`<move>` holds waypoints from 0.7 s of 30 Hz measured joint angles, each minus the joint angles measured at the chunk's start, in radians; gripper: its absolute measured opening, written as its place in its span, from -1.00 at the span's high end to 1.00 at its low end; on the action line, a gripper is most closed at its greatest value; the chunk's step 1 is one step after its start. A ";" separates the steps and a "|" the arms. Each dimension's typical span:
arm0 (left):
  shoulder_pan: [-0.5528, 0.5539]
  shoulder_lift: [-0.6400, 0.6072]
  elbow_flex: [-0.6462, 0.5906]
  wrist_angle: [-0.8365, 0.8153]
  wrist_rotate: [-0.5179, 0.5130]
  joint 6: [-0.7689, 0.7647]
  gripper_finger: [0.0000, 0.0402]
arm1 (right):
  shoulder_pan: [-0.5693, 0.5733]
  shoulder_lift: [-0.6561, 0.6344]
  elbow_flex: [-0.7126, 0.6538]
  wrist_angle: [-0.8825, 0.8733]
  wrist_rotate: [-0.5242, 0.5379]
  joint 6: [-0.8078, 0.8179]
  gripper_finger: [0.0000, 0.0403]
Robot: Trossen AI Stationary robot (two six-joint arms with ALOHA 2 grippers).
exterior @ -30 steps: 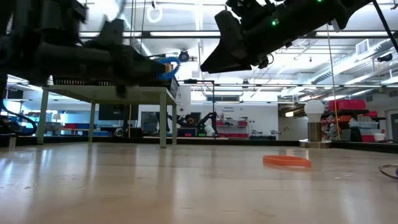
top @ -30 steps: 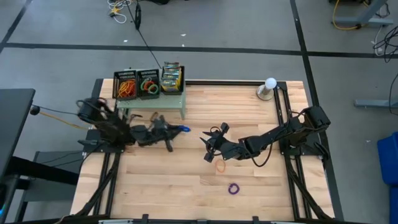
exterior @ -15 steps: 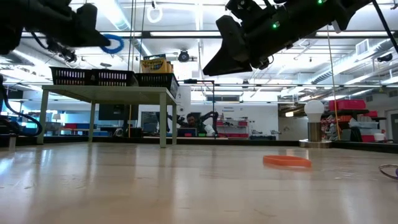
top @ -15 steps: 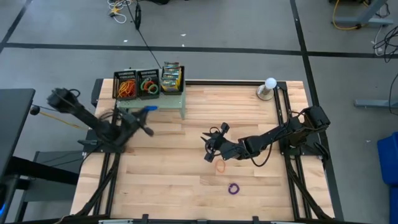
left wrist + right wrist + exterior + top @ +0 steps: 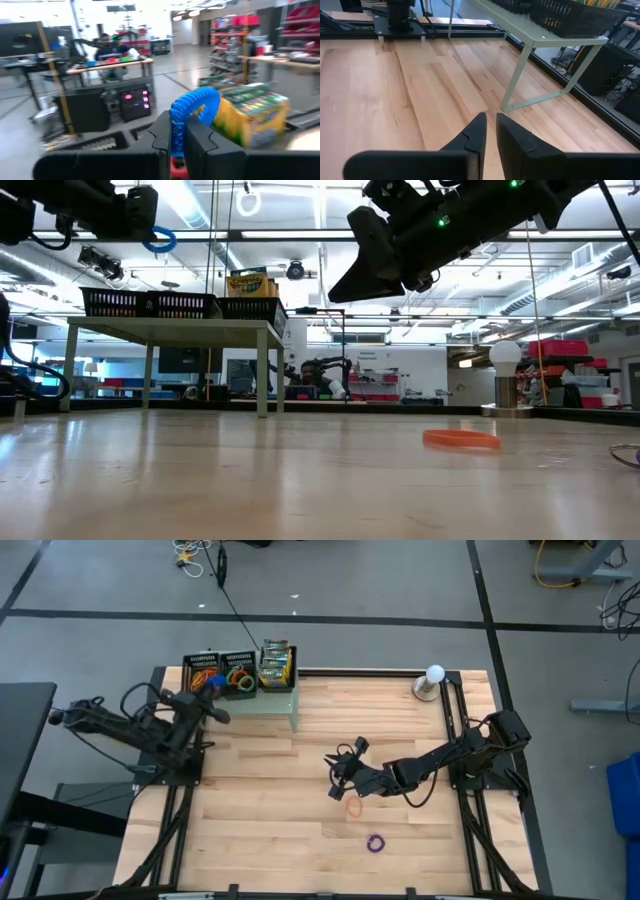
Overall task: Pick & Place Office Desk Supplies
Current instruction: Put the blue spring keychain into the middle black bin on the shelf
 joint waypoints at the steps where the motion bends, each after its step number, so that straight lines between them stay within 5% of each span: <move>1: 0.019 -0.009 0.013 -0.034 -0.002 -0.001 0.86 | -0.002 0.000 0.000 0.000 -0.001 0.000 0.76; 11: 0.165 0.015 0.169 -0.392 0.012 -0.093 0.86 | -0.024 0.000 0.000 -0.002 -0.055 0.018 0.76; 21: 0.277 0.049 0.248 -0.766 0.159 -0.368 0.87 | -0.022 0.000 0.000 -0.005 -0.061 0.017 0.76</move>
